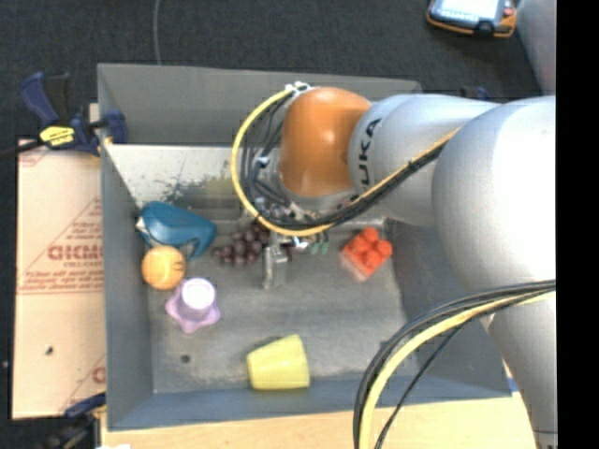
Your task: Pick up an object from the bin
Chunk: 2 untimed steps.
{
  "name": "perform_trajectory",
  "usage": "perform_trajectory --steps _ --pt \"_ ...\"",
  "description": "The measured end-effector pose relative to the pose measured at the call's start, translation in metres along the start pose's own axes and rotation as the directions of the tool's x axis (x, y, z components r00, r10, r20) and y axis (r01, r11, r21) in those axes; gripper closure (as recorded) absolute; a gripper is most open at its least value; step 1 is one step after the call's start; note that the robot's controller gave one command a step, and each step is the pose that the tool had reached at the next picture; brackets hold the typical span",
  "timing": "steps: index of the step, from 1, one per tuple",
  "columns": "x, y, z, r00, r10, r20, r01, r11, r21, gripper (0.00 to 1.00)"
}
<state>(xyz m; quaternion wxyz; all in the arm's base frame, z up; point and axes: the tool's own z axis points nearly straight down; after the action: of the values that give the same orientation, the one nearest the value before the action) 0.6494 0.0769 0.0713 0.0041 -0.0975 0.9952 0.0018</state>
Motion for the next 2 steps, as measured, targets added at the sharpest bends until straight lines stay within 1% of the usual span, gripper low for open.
perform_trajectory --steps 1,2 --pt "-0.0018 0.0023 0.0001 1.000 0.019 0.002 -0.019 1.000 0.000 0.00" --pt "-0.0012 -0.0007 -0.0012 1.000 0.003 0.003 -0.003 1.000 0.000 0.00"
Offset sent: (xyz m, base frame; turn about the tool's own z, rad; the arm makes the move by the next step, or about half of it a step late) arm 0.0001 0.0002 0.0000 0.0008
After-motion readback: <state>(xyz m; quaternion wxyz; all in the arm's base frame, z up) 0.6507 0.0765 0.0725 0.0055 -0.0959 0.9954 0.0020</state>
